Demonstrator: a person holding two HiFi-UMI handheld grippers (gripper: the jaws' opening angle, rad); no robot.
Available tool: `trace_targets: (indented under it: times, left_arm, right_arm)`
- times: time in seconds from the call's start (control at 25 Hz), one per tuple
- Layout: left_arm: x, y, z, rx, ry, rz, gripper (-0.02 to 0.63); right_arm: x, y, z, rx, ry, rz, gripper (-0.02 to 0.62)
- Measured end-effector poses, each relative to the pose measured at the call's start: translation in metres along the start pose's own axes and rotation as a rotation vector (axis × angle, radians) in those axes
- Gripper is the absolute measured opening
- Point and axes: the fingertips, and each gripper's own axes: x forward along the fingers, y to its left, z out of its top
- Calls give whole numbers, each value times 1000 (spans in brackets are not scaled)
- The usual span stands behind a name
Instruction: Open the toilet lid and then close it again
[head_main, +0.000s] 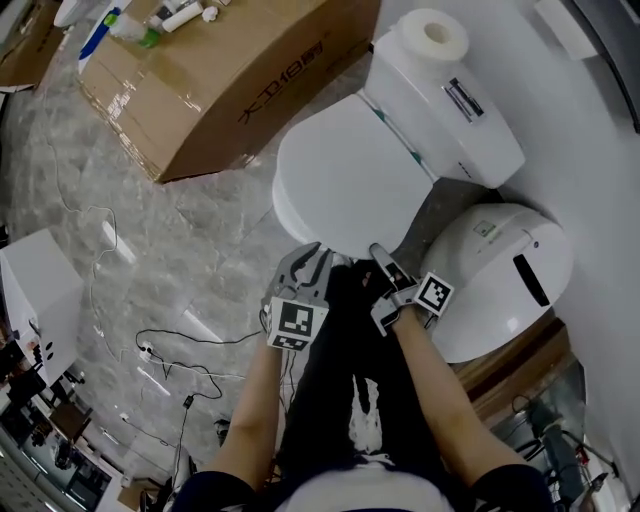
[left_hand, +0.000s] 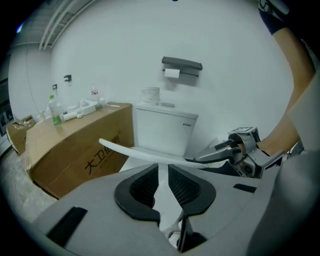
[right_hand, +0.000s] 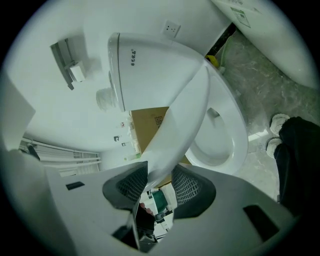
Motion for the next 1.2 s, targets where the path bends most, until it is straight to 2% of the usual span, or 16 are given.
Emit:
trace_targets:
  times: [0.36, 0.52, 0.6, 0.64, 0.72, 0.76, 0.8, 0.92, 1.0, 1.08, 1.2]
  left_arm:
    - [5, -9, 46, 49, -51, -46, 66]
    - [10, -13, 64, 54, -84, -54, 64]
    - [13, -15, 71, 60, -93, -59, 64]
    - [14, -16, 73, 63, -94, -62, 64]
    - [15, -17, 78, 69, -92, -64, 65]
    - [15, -17, 80, 72, -93, -64, 64]
    - [16, -18, 83, 74, -96, -62, 65]
    - [18, -19, 93, 72, -113, -51, 64]
    - [21, -20, 99, 69, -123, -47, 63]
    - [24, -22, 105, 58, -133, -50, 63]
    - [27, -23, 111, 49, -138, -55, 64]
  right_arm:
    - [-7, 28, 20, -24, 16, 37, 156]
    - [-18, 42, 22, 15, 41, 96, 209]
    - [-28, 45, 22, -6, 49, 74, 209]
    - [-33, 44, 22, -58, 49, 33, 209]
    - [-47, 44, 26, -274, 42, -100, 187]
    - [-54, 47, 28, -440, 39, -173, 84]
    - [-59, 53, 32, -637, 37, -239, 37]
    - [-64, 83, 36, -1312, 42, -400, 44]
    - [-57, 102, 30, -1688, 72, -452, 89]
    - [-46, 117, 24, -1936, 91, -484, 110]
    - [-27, 123, 21, -2155, 139, -545, 140]
